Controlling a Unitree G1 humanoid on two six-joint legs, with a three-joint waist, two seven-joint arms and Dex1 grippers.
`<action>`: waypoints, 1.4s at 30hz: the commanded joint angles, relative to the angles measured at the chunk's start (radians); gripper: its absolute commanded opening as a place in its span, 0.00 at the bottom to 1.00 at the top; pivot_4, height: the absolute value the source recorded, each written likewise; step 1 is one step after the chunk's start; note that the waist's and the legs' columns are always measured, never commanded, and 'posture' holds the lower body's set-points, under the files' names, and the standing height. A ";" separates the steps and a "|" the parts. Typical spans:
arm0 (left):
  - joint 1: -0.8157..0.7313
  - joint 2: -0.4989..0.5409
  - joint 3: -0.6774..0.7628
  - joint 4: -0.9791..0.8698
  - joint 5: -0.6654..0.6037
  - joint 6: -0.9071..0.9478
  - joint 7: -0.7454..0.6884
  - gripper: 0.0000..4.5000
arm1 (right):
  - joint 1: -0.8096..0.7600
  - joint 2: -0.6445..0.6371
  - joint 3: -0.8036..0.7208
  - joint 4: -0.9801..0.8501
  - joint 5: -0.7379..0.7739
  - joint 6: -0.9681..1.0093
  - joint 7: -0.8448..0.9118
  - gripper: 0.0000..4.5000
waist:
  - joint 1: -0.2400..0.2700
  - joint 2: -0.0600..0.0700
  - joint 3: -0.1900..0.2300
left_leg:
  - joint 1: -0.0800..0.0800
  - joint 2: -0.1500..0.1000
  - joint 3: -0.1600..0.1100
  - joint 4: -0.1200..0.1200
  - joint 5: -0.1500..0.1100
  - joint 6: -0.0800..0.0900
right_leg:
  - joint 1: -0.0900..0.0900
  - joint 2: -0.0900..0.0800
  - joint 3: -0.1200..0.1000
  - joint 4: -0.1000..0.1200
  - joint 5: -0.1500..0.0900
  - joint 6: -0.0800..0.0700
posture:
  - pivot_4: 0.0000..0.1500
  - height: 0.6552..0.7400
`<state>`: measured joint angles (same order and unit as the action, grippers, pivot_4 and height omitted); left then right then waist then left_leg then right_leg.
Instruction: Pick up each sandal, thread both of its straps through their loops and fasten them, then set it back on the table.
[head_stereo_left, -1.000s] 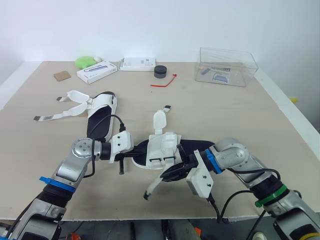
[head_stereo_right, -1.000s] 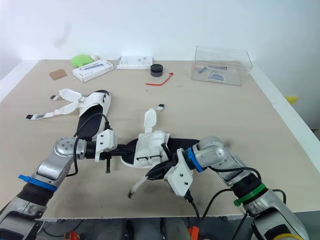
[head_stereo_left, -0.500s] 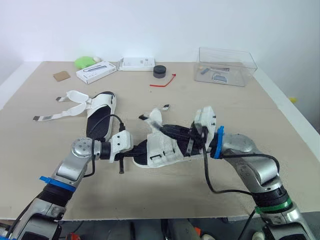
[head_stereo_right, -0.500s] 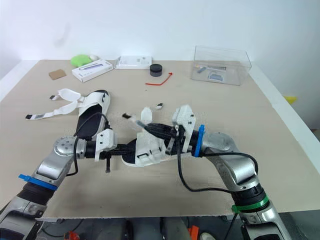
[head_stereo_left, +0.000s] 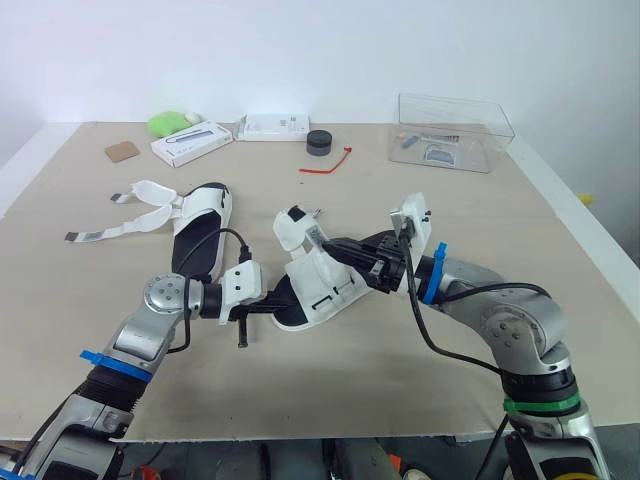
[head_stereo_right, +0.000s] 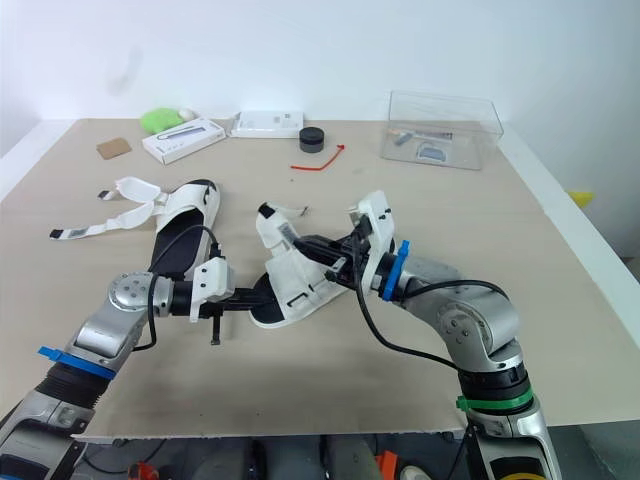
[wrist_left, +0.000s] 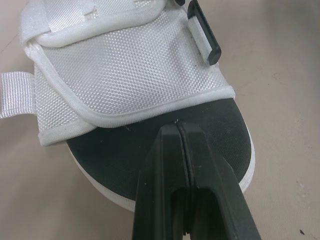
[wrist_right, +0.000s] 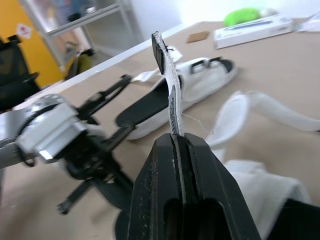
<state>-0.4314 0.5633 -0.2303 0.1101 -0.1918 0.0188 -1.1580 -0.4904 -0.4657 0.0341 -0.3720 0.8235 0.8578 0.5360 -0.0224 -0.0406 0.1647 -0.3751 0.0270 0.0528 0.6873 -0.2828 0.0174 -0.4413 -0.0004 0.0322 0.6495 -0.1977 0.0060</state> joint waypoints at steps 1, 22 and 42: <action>0.002 0.012 0.000 0.007 0.018 -0.005 -0.004 0.00 | -0.027 -0.006 0.015 -0.049 0.016 0.030 0.021 0.01 | 0.000 0.000 0.000 | 0.000 0.000 0.000 0.000 0.000 0.000 | 0.000 0.000 0.000 0.000 0.000 0.001 | 1.00 1.00; 0.026 0.010 0.000 -0.022 0.020 0.005 0.013 0.00 | -0.101 0.046 0.048 0.167 -0.201 0.050 -0.037 0.01 | -0.002 0.000 0.000 | 0.000 0.001 0.000 0.000 0.000 0.000 | 0.000 0.001 0.000 -0.001 0.000 0.001 | 1.00 1.00; 0.024 0.009 -0.004 -0.016 0.021 0.006 0.009 0.00 | -0.181 0.036 0.039 0.171 -0.356 -0.155 0.044 0.99 | -0.003 0.001 0.000 | -0.001 0.001 0.001 -0.001 0.000 0.000 | -0.001 0.001 0.000 -0.002 0.000 0.001 | 1.00 1.00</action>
<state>-0.4168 0.5664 -0.2259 0.0896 -0.1835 0.0222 -1.1439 -0.6159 -0.4406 0.0885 -0.1678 0.4608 0.7508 0.5551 -0.0251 -0.0400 0.1649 -0.3757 0.0277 0.0537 0.6868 -0.2829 0.0175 -0.4420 0.0005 0.0327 0.6479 -0.1978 0.0074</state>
